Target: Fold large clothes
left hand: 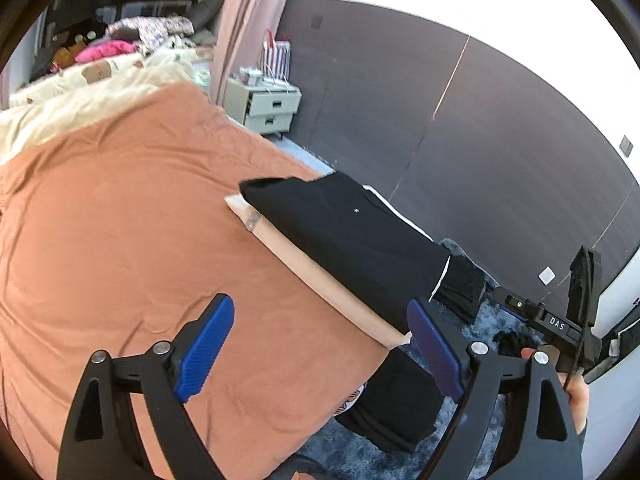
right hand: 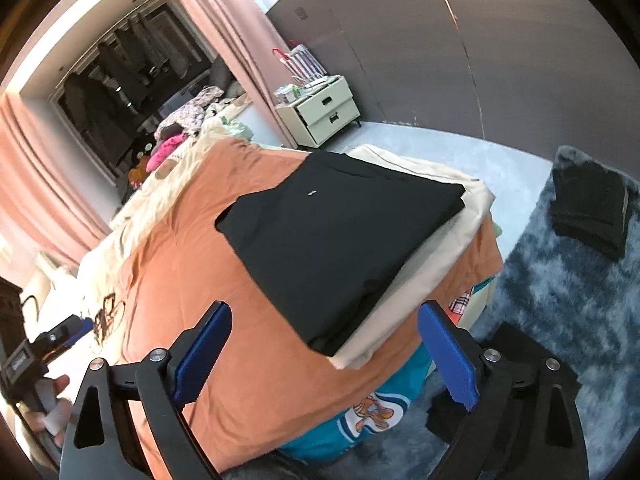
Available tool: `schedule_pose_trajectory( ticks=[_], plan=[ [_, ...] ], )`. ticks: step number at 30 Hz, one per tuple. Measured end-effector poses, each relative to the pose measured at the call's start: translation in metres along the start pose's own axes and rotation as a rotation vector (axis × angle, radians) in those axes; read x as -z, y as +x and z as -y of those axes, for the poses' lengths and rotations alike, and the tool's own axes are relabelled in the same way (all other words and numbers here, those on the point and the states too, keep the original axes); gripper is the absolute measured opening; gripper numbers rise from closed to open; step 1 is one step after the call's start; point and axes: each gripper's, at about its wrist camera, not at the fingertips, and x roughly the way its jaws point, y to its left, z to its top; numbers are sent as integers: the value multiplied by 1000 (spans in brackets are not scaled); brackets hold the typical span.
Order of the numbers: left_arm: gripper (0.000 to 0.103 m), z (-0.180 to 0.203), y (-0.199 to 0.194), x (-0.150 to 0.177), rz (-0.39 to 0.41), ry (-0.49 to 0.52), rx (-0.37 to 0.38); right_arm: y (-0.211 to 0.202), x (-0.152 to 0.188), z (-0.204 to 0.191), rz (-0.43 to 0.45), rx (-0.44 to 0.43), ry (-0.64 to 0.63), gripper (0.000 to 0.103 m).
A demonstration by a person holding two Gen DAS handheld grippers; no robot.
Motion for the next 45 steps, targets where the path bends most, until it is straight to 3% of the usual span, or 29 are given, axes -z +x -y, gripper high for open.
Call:
schedule_pose_trajectory(
  ticks=[8,18,23,39,45],
  plan=[
    [94,-13,-51,26,90,-3,-63,-30,19,-36,30,39,-95,95],
    [95,-26,-113,78,193,-33,-115,-72,52,-67,55,17,-159,96],
    [101,-26,-146,108,265,-39,-171,-91,73,-83,71,12,-213,96],
    [102,-25,-252,194,415,-77,-329,-148,135,-116,152,8,-340,95],
    [102,-16,-273,229,440,-60,-374,-173,159,-123,159,-13,-392,95]
  ],
)
